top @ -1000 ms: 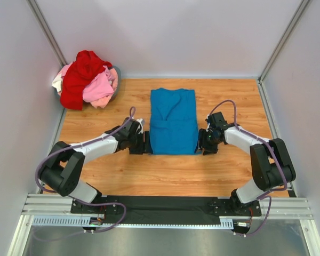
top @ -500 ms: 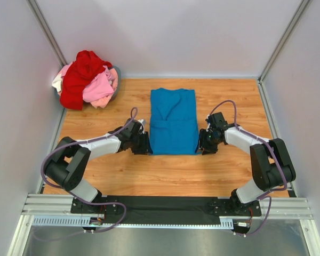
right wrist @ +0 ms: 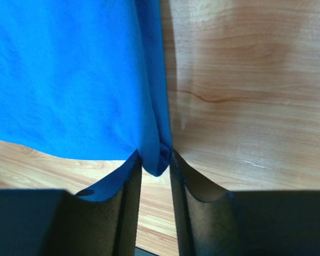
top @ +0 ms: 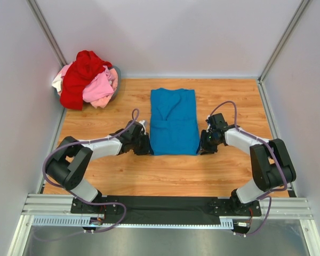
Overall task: Fold and stack the t-shirts
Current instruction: Fold the tshirt
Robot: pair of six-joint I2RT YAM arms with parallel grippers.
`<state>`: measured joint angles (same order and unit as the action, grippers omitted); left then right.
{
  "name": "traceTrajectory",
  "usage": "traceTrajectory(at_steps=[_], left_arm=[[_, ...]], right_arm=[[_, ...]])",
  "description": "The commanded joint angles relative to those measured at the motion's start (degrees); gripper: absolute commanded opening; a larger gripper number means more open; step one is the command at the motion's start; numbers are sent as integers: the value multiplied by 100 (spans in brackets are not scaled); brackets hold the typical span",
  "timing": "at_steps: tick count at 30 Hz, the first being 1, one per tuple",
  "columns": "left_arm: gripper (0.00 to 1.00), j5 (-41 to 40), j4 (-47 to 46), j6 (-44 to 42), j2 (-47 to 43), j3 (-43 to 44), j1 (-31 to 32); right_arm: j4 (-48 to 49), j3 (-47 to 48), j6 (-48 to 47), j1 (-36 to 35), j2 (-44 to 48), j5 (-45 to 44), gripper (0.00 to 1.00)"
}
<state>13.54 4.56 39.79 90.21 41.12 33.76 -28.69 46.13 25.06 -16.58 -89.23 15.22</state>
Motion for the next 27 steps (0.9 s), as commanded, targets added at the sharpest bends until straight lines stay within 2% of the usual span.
traceTrajectory(at_steps=[1,4,5,6,10,17,27], left_arm=[[26,-115,125,-50,189,-263,52],[12,-80,63,-59,233,-298,61],[3,-71,63,-59,251,-289,52],[0,-62,63,-59,277,-272,61],[0,-18,159,-86,269,-184,69],[0,-150,827,-103,-380,-52,192],[0,-308,1758,310,-1602,-359,693]], right_arm=[[126,-166,17,6,11,-63,28],[162,-201,34,6,-15,-28,21],[179,-201,34,6,-33,-37,16],[179,-209,34,6,-33,-37,13],[179,-236,52,6,28,-28,0],[118,-473,227,6,608,77,0],[-128,-1518,1000,-205,2575,306,0]])
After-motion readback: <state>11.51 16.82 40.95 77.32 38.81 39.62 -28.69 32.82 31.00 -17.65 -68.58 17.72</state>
